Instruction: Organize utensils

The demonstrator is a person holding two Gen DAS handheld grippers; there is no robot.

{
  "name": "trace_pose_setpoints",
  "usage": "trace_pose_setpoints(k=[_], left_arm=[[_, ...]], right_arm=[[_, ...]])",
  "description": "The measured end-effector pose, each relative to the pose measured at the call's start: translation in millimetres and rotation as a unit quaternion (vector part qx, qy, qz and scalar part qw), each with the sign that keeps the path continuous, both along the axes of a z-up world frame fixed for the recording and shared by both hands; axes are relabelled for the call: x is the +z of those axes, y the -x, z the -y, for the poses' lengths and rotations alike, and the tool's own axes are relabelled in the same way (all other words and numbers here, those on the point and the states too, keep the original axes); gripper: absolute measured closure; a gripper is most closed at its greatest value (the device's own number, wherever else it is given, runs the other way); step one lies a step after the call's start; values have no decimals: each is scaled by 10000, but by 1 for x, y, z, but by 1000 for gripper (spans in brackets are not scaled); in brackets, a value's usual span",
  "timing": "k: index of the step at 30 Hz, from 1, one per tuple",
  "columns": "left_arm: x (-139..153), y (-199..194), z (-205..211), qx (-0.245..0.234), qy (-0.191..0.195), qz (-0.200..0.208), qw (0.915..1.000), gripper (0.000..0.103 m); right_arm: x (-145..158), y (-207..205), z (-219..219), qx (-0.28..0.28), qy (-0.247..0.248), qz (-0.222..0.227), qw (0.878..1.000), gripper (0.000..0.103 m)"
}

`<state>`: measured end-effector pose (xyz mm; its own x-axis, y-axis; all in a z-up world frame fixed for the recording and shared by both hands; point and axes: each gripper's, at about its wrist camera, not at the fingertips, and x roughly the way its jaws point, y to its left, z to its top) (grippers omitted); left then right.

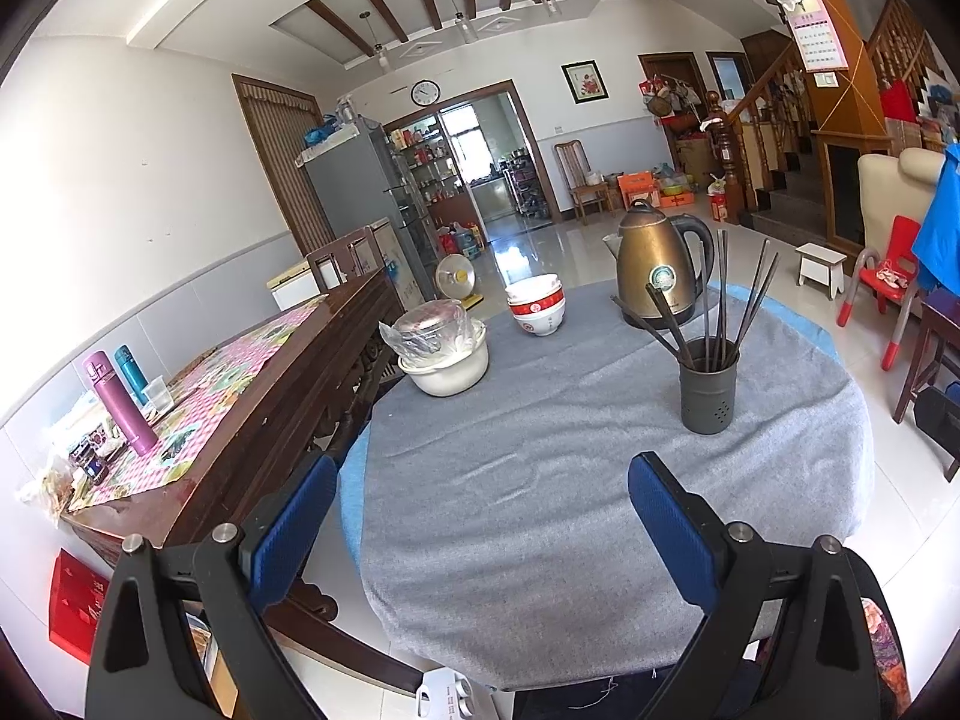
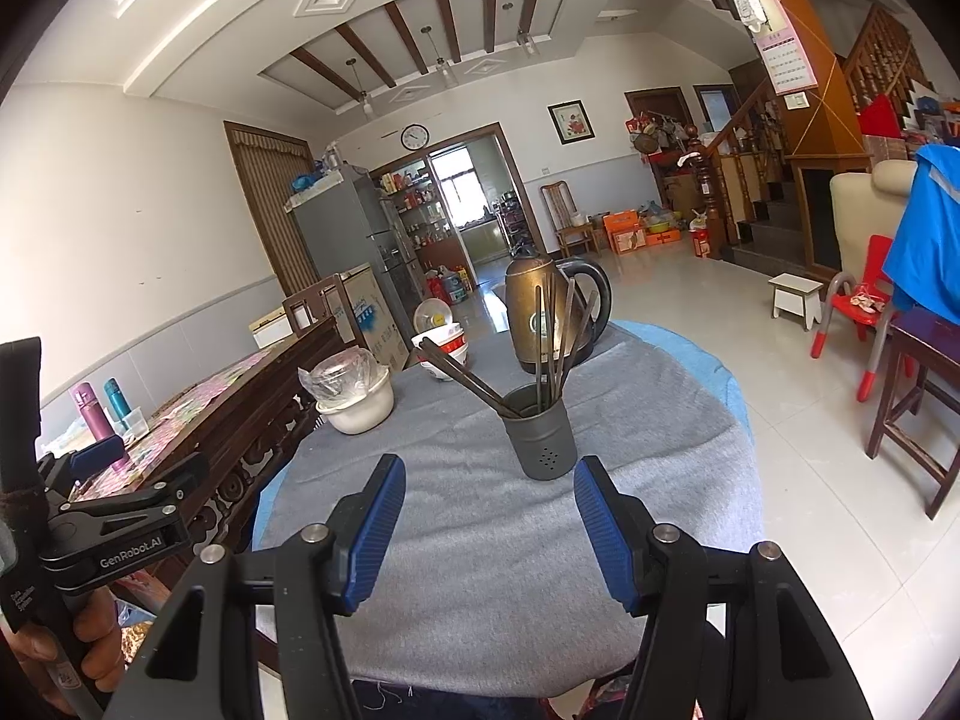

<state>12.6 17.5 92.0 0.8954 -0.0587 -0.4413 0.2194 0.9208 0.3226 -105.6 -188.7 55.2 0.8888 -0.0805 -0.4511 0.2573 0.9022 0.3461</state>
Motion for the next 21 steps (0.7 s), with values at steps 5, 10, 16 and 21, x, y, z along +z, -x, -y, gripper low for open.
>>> trace_pose_setpoints(k=[5, 10, 16, 21], left_arm=[[0, 0, -3, 14, -8, 19, 10000, 5], [-1, 1, -4, 7, -15, 24, 10000, 5], [-1, 0, -4, 22, -17, 28, 10000, 5], [-1, -1, -8, 36, -25, 9, 10000, 5]], right_arm=[[0, 1, 0, -6, 14, 9, 10000, 40], [0, 1, -1, -7, 21, 15, 10000, 40], [0, 1, -1, -11, 19, 14, 10000, 40], [1, 2, -3, -1, 14, 7, 10000, 40]])
